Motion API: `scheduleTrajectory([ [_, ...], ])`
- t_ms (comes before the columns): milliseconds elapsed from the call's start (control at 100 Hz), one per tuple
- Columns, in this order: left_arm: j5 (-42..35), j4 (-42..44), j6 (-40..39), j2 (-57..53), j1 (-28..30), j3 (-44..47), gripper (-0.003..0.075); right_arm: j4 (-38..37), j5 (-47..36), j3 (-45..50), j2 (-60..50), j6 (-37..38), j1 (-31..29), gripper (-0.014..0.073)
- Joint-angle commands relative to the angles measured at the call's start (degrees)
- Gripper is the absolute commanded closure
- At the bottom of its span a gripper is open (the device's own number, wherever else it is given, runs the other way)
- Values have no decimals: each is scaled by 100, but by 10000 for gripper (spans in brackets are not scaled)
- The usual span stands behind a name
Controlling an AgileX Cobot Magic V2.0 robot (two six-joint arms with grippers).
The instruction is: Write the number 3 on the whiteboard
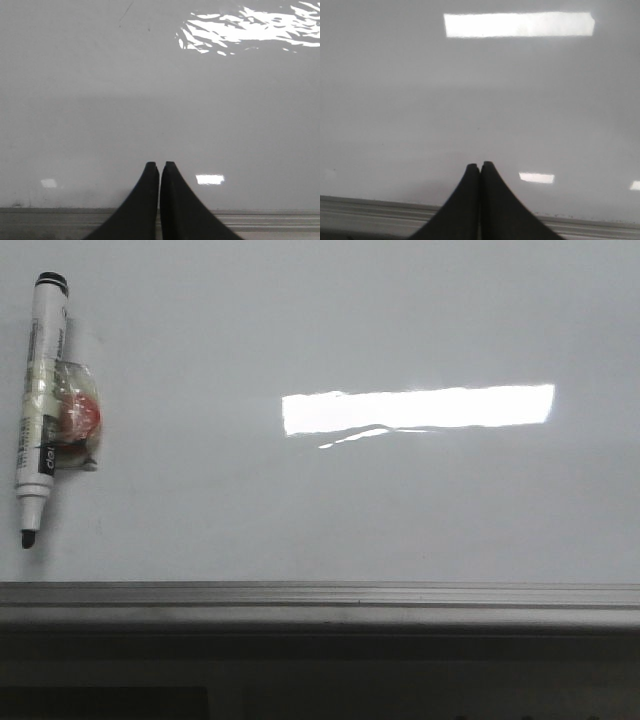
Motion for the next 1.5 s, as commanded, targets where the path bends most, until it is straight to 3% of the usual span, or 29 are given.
scheduleTrajectory([
  [0,-327,-27,-53,-145,-11,197,741,-54,-71,137,-90,-57,-35,648],
  [660,-327,-27,-53,-145,-11,197,741,-54,-71,137,-90,-57,-35,648],
  [1040,-726,208,-22,-145,-11,197,741,-205,-71,137,-90,-57,-35,648],
  [1490,-1091,208,-22,-145,-11,197,741,-205,-1209,137,-90,-57,-35,648],
])
